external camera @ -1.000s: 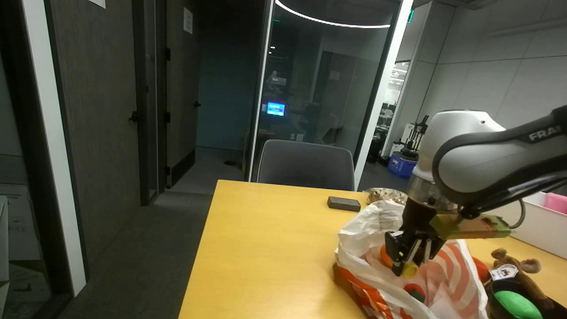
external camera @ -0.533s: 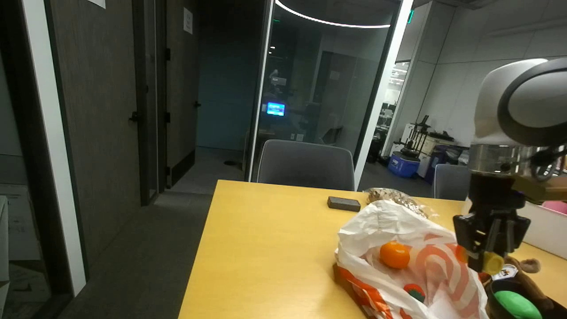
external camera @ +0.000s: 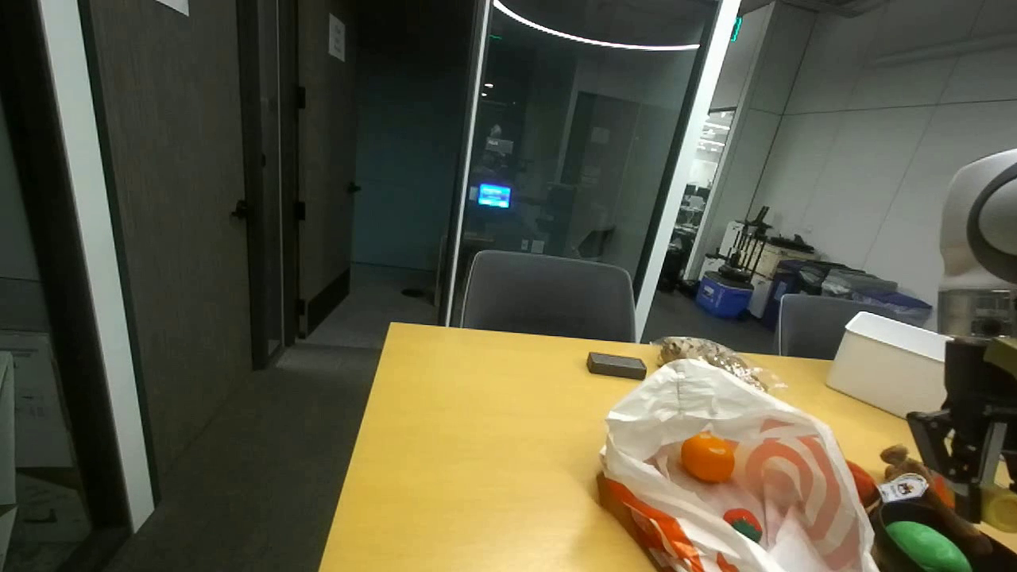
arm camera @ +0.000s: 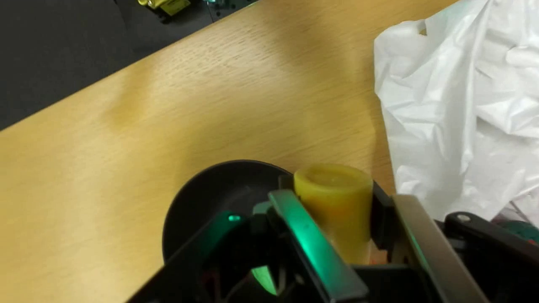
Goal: Pick up all the contents of the plastic bag one by one and put them into the black bowl
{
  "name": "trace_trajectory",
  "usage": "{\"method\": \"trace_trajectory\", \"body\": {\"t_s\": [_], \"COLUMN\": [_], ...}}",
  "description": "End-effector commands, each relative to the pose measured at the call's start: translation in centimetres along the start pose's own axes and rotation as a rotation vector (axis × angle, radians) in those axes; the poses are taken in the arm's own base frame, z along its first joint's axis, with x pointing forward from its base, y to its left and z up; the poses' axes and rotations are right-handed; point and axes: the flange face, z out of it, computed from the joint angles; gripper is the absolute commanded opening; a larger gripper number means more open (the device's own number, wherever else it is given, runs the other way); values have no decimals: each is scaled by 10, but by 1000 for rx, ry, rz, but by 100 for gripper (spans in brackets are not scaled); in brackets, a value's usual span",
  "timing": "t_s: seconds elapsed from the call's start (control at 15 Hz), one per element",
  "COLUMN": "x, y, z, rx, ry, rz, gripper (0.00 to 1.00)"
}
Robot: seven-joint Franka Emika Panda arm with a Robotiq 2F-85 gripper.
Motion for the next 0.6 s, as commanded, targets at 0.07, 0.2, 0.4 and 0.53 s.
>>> {"method": "trace_trajectory", "body": {"t_s": [0.07,0.2,0.4,0.53], "x": [7,12,25,33], "y": [2,-4,-5,-4], "z": [18,29,50,62], "rx": [41,9,-42,-87], "ry": [-21,-6,18,36], "rz": [45,85,167,229], "gripper": [17,17,17,17]}}
